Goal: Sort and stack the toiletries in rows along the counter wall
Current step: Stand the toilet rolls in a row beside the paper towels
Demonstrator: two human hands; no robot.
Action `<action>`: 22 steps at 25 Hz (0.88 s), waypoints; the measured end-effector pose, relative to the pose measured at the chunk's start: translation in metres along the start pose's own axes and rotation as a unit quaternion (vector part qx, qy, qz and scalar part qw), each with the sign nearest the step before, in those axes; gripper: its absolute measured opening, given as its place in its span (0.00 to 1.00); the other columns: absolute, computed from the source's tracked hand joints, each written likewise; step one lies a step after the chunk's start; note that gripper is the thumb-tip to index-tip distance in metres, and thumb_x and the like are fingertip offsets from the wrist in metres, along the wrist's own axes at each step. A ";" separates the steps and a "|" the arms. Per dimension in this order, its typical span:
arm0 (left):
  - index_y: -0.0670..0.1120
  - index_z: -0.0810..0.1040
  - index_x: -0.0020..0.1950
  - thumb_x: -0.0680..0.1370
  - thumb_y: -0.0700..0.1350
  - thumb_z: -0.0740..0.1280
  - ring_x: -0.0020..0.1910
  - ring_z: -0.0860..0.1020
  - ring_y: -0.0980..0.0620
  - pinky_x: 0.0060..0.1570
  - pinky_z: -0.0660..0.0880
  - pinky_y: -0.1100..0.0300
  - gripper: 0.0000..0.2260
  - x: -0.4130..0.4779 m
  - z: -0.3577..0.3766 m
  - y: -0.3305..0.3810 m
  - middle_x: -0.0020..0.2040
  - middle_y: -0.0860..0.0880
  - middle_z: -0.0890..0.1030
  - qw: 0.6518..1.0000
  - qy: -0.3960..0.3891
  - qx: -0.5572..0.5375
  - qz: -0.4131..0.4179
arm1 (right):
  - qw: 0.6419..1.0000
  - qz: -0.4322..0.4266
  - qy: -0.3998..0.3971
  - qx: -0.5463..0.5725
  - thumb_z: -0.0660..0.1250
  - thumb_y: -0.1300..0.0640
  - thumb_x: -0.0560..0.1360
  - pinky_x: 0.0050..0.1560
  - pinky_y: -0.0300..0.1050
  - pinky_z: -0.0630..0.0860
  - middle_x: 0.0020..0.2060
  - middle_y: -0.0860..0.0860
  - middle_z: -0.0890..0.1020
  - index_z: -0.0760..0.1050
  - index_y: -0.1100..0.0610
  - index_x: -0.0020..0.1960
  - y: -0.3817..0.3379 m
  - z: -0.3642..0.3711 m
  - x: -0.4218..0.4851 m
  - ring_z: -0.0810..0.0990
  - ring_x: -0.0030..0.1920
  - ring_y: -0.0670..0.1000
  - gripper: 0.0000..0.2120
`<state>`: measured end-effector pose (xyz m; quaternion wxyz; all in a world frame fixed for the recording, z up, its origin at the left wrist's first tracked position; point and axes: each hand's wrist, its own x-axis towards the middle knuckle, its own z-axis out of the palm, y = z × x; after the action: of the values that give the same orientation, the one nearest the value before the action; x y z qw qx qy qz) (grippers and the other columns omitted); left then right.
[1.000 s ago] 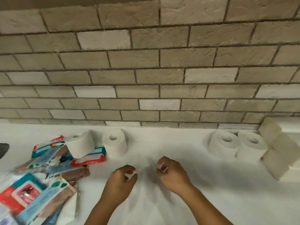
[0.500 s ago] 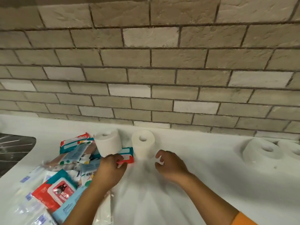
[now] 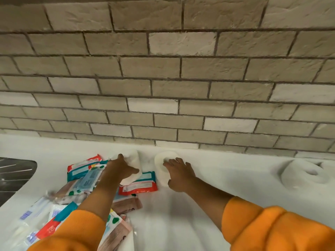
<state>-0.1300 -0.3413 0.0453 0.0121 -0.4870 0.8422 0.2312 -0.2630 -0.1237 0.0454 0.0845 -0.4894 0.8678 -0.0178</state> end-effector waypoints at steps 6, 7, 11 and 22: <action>0.53 0.63 0.73 0.53 0.75 0.70 0.63 0.74 0.40 0.61 0.76 0.43 0.53 0.026 0.019 -0.011 0.66 0.44 0.75 1.000 0.014 0.026 0.009 | 1.000 -0.015 0.011 0.021 0.73 0.59 0.76 0.77 0.57 0.61 0.80 0.48 0.62 0.55 0.47 0.82 0.017 0.014 0.004 0.57 0.80 0.57 0.42; 0.54 0.63 0.73 0.52 0.77 0.69 0.62 0.75 0.40 0.60 0.77 0.43 0.53 0.028 0.022 -0.013 0.65 0.44 0.75 0.999 0.022 0.022 0.007 | 0.999 -0.017 0.018 0.022 0.72 0.59 0.76 0.77 0.58 0.62 0.80 0.48 0.63 0.54 0.47 0.82 0.017 0.014 0.004 0.57 0.80 0.57 0.41; 0.56 0.68 0.71 0.57 0.74 0.69 0.56 0.76 0.44 0.54 0.80 0.47 0.45 0.023 0.027 -0.014 0.60 0.47 0.77 0.998 0.052 -0.010 0.038 | 0.999 0.006 0.025 0.025 0.71 0.53 0.78 0.73 0.58 0.66 0.78 0.50 0.65 0.52 0.47 0.82 0.012 0.018 0.007 0.63 0.76 0.58 0.39; 0.51 0.75 0.65 0.60 0.70 0.74 0.51 0.74 0.49 0.42 0.71 0.60 0.39 -0.027 0.038 -0.011 0.54 0.47 0.80 0.976 0.163 -0.028 0.142 | 0.992 0.053 0.089 0.066 0.71 0.41 0.74 0.64 0.54 0.68 0.66 0.47 0.73 0.70 0.48 0.73 0.018 0.033 -0.012 0.67 0.67 0.54 0.31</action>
<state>-0.1140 -0.3084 0.0135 -0.1720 -0.3942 0.8863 0.1715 -0.2671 -0.1025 0.0120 0.0396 -0.4322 0.8937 -0.1140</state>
